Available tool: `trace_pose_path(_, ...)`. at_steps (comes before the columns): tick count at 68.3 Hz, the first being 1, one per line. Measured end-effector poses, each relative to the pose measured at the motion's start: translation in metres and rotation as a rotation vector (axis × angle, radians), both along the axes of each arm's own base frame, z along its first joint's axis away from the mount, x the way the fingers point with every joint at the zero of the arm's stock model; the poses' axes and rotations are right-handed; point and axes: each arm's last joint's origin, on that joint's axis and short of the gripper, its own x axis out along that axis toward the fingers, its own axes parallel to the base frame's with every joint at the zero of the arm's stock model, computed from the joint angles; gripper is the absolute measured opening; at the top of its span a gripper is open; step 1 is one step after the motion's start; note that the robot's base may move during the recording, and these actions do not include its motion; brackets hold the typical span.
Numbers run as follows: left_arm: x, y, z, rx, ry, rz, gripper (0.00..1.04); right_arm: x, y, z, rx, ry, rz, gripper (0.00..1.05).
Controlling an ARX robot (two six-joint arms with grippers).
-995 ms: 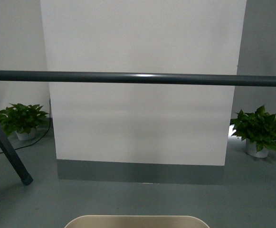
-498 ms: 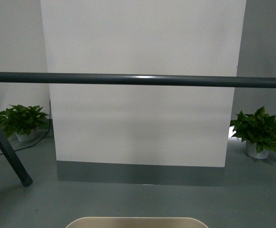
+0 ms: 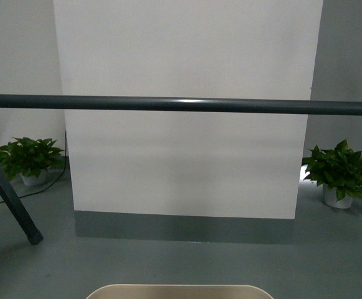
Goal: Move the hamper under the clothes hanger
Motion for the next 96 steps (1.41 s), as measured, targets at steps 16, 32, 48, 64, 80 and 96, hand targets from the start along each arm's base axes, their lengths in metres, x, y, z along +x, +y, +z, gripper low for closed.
trace_pose_path(16,-0.004,0.0,-0.001,0.0,0.002,0.0,0.03,-0.011,0.0,-0.003,0.0,0.004,0.002,0.02)
trace_pose_path(32,-0.015,0.0,-0.003,0.0,0.007,0.0,0.03,-0.011,0.0,-0.003,0.0,0.008,0.003,0.02)
trace_pose_path(48,-0.015,0.0,-0.004,0.001,0.008,0.0,0.03,-0.011,0.0,-0.003,0.0,0.008,0.003,0.02)
trace_pose_path(64,-0.015,0.0,-0.004,0.0,0.008,0.0,0.03,-0.011,0.0,-0.003,0.0,0.008,0.003,0.02)
trace_pose_path(80,-0.015,0.0,-0.004,0.0,0.008,0.0,0.36,-0.011,0.0,-0.003,0.0,0.008,0.003,0.32)
trace_pose_path(96,-0.015,0.0,-0.004,0.0,0.007,0.0,0.82,-0.011,0.0,-0.003,0.0,0.008,0.003,0.77)
